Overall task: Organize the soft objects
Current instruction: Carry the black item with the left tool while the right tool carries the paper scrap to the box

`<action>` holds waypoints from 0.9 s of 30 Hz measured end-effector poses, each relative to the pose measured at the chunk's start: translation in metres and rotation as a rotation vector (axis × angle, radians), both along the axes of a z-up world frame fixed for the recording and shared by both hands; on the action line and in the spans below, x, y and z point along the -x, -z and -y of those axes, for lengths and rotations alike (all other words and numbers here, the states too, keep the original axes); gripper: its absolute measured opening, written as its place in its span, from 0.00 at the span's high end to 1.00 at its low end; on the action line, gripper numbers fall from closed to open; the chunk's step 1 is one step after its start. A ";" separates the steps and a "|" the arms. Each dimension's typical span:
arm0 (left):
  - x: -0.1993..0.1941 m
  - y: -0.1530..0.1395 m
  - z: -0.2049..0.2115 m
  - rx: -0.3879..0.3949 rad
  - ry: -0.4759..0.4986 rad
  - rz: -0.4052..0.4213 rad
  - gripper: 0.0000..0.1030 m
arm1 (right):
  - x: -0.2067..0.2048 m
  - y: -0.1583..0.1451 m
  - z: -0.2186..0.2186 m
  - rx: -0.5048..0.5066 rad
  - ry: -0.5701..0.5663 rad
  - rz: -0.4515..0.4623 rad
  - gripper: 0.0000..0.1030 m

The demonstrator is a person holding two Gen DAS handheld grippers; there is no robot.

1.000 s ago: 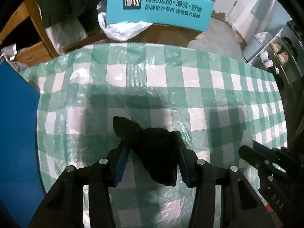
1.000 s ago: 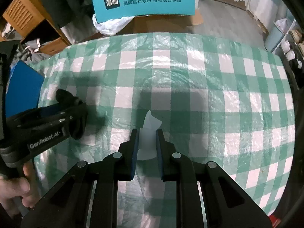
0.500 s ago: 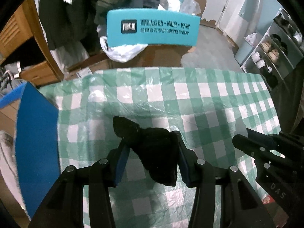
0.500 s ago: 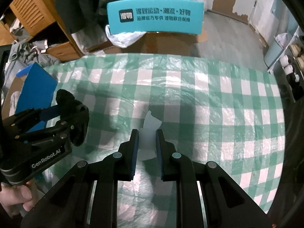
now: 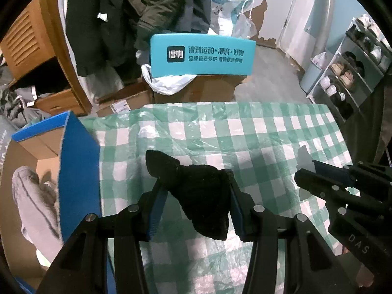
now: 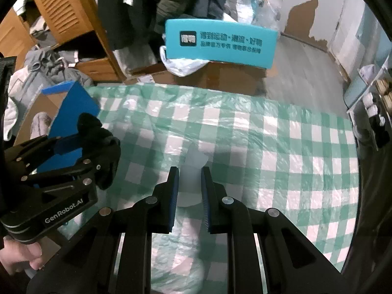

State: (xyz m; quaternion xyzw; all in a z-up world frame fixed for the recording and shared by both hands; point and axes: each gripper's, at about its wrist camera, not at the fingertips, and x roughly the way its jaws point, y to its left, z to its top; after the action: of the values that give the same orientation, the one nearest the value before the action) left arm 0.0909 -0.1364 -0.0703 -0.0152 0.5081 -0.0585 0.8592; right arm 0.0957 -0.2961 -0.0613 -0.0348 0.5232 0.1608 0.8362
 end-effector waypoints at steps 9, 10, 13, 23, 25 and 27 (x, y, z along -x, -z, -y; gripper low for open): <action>0.023 -0.018 -0.017 -0.013 -0.005 0.034 0.52 | 0.017 -0.018 -0.017 0.002 -0.047 0.035 0.85; 0.025 -0.020 -0.019 -0.013 -0.005 0.038 0.53 | 0.018 -0.019 -0.018 0.002 -0.050 0.039 0.85; 0.031 -0.026 -0.023 -0.011 -0.004 0.048 0.52 | 0.022 -0.025 -0.023 0.000 -0.062 0.049 0.85; 0.045 -0.045 -0.042 -0.005 -0.011 0.082 0.52 | 0.028 -0.041 -0.046 -0.006 -0.096 0.076 0.85; 0.047 -0.049 -0.047 -0.004 -0.015 0.090 0.52 | 0.028 -0.043 -0.052 -0.005 -0.105 0.081 0.85; 0.049 -0.052 -0.052 -0.002 -0.020 0.096 0.52 | 0.028 -0.044 -0.056 -0.004 -0.112 0.083 0.85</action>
State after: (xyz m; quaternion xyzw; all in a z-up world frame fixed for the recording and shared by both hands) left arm 0.0422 -0.0848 -0.0187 -0.0165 0.4660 -0.0501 0.8832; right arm 0.0672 -0.2405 -0.0169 -0.0689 0.4849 0.2068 0.8470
